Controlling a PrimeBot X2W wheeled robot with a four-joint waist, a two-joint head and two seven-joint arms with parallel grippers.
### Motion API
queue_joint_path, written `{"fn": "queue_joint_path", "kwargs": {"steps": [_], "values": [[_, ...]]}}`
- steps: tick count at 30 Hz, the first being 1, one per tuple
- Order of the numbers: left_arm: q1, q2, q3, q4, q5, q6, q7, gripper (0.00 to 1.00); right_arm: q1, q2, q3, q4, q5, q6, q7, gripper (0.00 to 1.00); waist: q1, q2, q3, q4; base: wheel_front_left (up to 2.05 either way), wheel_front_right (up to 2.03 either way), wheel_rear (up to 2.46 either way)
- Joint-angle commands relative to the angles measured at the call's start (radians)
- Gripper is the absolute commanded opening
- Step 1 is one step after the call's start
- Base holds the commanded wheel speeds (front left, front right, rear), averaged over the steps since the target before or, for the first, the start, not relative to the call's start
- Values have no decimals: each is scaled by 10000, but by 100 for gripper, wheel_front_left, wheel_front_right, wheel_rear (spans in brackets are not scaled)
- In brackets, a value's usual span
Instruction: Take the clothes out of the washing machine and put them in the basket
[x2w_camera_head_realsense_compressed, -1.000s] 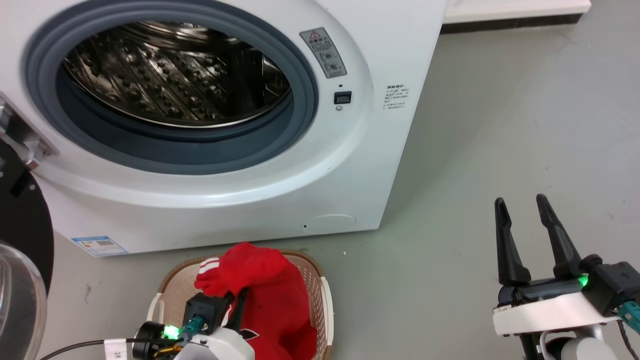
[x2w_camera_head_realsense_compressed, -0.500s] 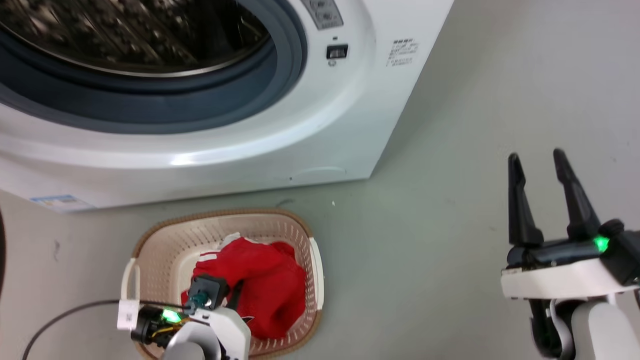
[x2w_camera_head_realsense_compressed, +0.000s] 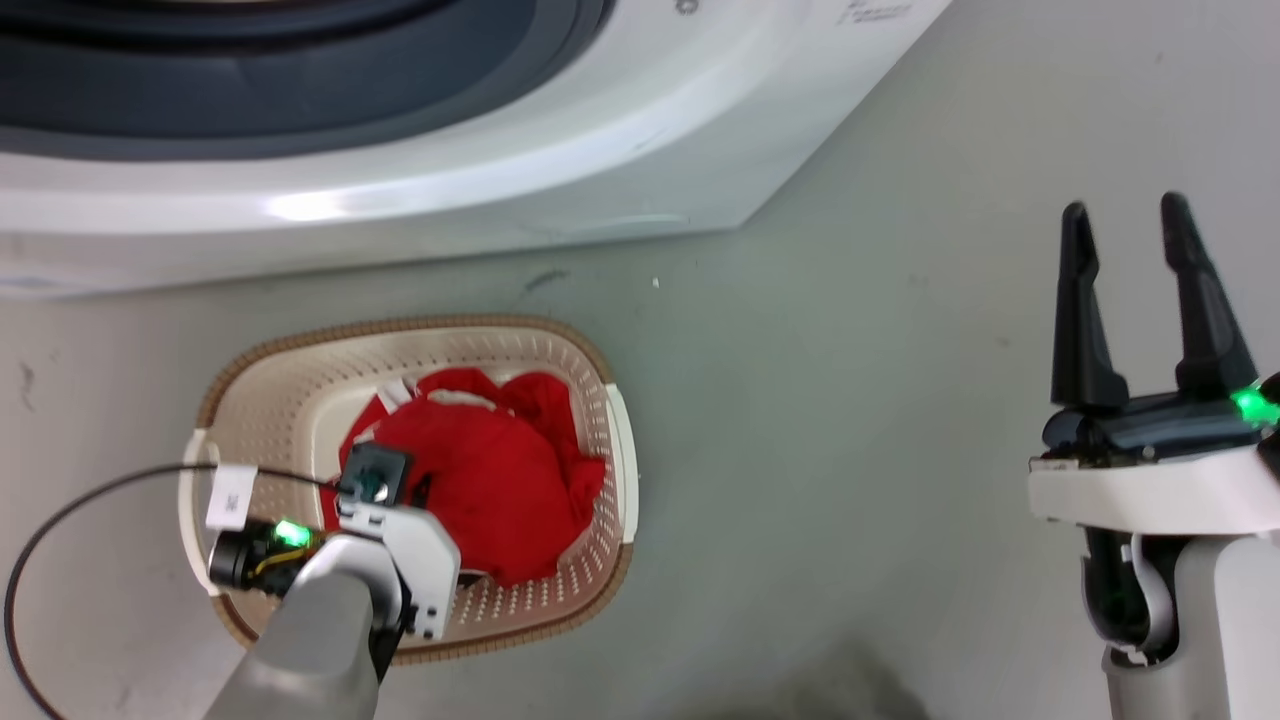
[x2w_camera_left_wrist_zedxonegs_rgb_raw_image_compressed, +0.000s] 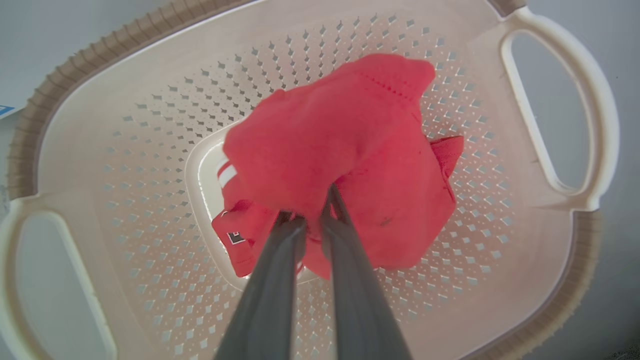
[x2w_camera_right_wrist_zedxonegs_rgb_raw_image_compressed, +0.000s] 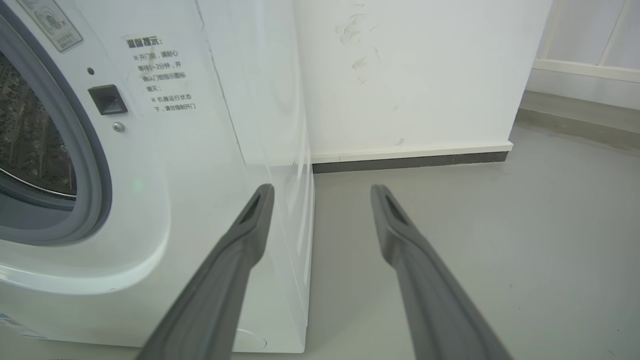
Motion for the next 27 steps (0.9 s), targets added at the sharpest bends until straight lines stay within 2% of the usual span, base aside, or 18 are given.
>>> {"fn": "queue_joint_path", "kwargs": {"steps": [1,8,15,16,17,27], "values": [[-332,1,-9,119,-15,73,56,0,-252,15,-30,-63,24,-7,-19,100,-1,0,598,3,0,0,0],[-1162,55,-210,495,89,308,680,0,-642,15,-126,-247,63,-7,-19,100,-1,0,1501,30,0,0,0],[-1477,46,-324,594,-7,369,850,0,-823,15,-154,-243,36,-7,-18,100,-1,0,1808,60,0,0,0],[-1514,57,-331,597,-4,390,840,4,-853,15,-155,-234,36,-7,-18,100,-1,0,1810,64,0,0,0],[-1556,75,-362,598,21,458,761,100,-881,15,-153,-223,34,-7,-18,100,-1,0,1806,70,0,0,0],[-1013,-19,-436,641,-214,409,558,100,-657,15,-25,-26,17,-7,-18,100,-1,0,1008,136,0,0,0]]}}
